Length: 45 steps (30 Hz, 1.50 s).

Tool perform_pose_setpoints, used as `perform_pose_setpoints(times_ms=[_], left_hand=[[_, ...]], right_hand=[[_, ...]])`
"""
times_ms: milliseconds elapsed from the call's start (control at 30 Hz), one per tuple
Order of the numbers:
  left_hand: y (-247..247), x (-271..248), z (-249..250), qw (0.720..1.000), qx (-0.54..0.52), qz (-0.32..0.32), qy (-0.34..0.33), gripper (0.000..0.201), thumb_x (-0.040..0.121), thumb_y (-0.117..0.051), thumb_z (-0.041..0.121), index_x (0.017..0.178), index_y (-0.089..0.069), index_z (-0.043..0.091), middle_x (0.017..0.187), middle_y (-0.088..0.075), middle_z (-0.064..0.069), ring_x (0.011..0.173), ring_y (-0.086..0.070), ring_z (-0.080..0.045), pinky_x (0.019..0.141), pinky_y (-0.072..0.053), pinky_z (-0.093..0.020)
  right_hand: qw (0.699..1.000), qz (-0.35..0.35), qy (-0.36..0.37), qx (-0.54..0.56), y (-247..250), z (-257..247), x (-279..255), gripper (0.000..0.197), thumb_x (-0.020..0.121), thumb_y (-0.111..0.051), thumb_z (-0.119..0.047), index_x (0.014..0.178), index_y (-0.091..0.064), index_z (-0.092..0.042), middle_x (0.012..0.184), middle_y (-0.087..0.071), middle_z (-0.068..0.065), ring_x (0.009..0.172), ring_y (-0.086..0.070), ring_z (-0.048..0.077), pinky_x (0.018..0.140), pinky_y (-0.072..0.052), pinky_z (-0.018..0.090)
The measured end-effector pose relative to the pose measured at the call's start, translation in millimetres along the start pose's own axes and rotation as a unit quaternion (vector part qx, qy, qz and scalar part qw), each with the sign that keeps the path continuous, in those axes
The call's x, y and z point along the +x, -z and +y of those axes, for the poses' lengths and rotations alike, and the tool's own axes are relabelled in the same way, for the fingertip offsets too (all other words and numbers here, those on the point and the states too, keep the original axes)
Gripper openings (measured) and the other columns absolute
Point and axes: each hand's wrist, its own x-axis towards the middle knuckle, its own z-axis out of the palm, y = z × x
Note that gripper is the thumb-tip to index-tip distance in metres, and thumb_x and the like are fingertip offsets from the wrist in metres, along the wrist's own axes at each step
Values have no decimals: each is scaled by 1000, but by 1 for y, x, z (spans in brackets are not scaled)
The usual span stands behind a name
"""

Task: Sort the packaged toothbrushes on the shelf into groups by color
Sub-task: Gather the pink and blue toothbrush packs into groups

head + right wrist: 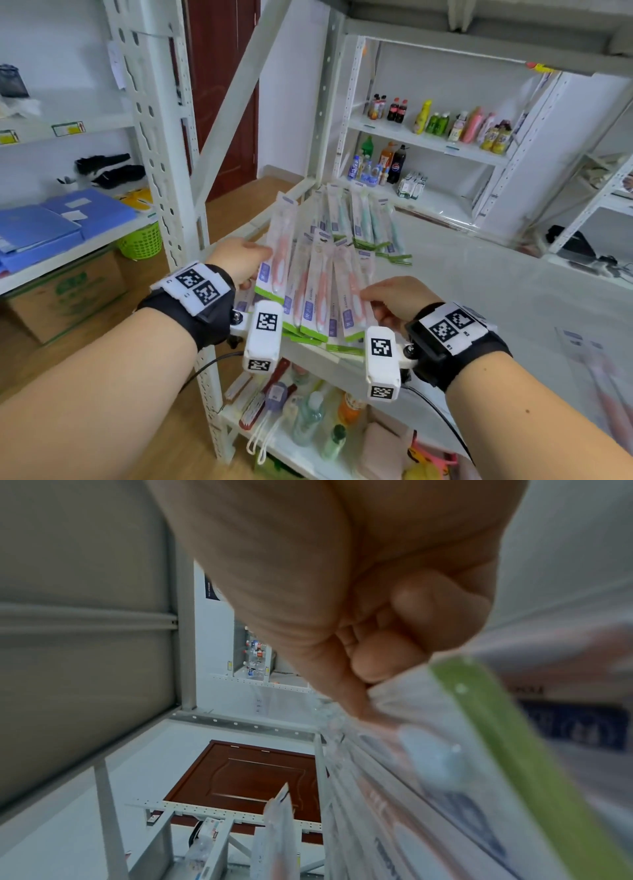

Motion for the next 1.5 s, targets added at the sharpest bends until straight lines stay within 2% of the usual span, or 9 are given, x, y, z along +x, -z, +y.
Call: perform_pose_setpoints(times_ms=[100, 267, 400, 633, 900, 1067, 1200, 1333, 1500], left_hand=[[-8, -7, 15, 994, -106, 1, -15, 14, 85, -62, 18, 85, -63, 4, 51, -51, -6, 31, -34, -11, 33, -25, -15], [-59, -41, 43, 981, -171, -77, -41, 19, 90, -58, 11, 71, -56, 8, 36, -47, 3, 26, -31, -6, 33, -21, -12], [-114, -68, 55, 974, -147, -164, -52, 19, 92, -55, 6, 73, -58, 9, 44, -44, -1, 31, -33, -8, 36, -25, -15], [-204, -102, 55, 965, -72, -250, -39, 9, 88, -57, 3, 89, -57, 12, 53, -52, -5, 33, -43, -7, 37, -34, -17], [-277, -133, 56, 937, -8, -349, -22, 17, 86, -50, -1, 97, -61, 4, 64, -57, -11, 40, -47, -11, 39, -36, -18], [-303, -149, 60, 931, -1, -365, -13, 18, 86, -47, -2, 92, -58, 10, 70, -60, -15, 46, -50, -14, 38, -37, -20], [-315, -157, 60, 930, 16, -368, -22, 19, 86, -45, -1, 91, -58, 12, 71, -62, -15, 51, -48, -19, 46, -36, -25], [-321, -158, 61, 932, 30, -361, -26, 18, 88, -47, 1, 97, -57, 12, 74, -63, -14, 49, -49, -15, 45, -38, -24], [-326, -158, 61, 931, 44, -361, -21, 17, 89, -49, 3, 100, -58, 12, 77, -63, -16, 52, -50, -15, 47, -40, -23]], right_hand=[[999, 6, 14, 41, 18, 12, -6, 15, 79, -68, -8, 66, -64, -3, 43, -54, 6, 40, -44, 19, 43, -36, 24], [991, 23, 24, 132, 60, 35, -26, 12, 81, -66, -5, 69, -65, -6, 49, -54, 8, 39, -45, 16, 39, -36, 20], [985, 73, 29, 156, 104, 62, -49, 9, 81, -67, -4, 71, -66, -4, 49, -56, 8, 40, -48, 16, 40, -37, 23], [985, 166, -7, 48, 173, 118, -84, 3, 83, -67, -7, 83, -67, -4, 51, -64, 5, 44, -59, 13, 43, -46, 23], [974, 223, -34, -8, 208, 152, -105, 13, 84, -64, -4, 72, -67, -8, 50, -66, 6, 47, -64, 17, 48, -53, 28], [973, 224, -50, -21, 213, 160, -110, 18, 84, -60, 1, 68, -64, -5, 46, -62, 6, 39, -59, 14, 37, -44, 18], [971, 228, -47, -60, 217, 167, -110, 13, 82, -59, -2, 71, -66, -4, 50, -64, 8, 51, -63, 23, 53, -54, 31], [971, 226, -44, -57, 219, 172, -110, 11, 83, -59, -5, 75, -65, -8, 46, -63, 3, 47, -62, 18, 48, -52, 26], [968, 244, -30, -52, 223, 179, -114, 16, 81, -57, -2, 71, -67, -10, 48, -65, 3, 47, -63, 18, 52, -55, 29]])
